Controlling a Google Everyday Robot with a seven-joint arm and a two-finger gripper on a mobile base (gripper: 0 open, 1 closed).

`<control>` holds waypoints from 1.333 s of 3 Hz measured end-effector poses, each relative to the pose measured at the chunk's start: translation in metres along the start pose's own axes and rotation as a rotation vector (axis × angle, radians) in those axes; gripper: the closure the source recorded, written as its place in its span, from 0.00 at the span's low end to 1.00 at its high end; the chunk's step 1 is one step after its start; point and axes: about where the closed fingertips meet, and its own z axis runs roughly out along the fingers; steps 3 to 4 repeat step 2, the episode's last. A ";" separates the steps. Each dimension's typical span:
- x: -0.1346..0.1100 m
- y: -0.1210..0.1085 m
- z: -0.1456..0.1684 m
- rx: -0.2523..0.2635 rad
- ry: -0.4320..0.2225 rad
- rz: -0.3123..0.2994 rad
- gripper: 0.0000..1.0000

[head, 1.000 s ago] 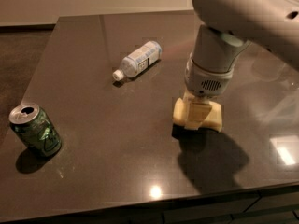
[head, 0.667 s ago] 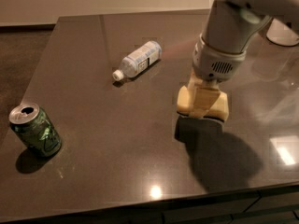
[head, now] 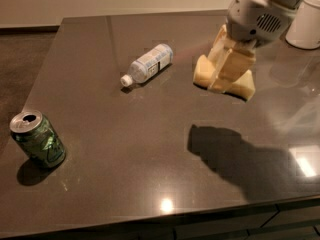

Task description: Pick sponge

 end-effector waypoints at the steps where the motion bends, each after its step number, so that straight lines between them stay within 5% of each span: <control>1: -0.021 -0.008 -0.022 0.054 -0.101 -0.023 1.00; 4: -0.021 -0.009 -0.022 0.057 -0.102 -0.023 1.00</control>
Offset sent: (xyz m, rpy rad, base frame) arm 0.0013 0.0061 0.0230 0.0737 -0.0362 0.0136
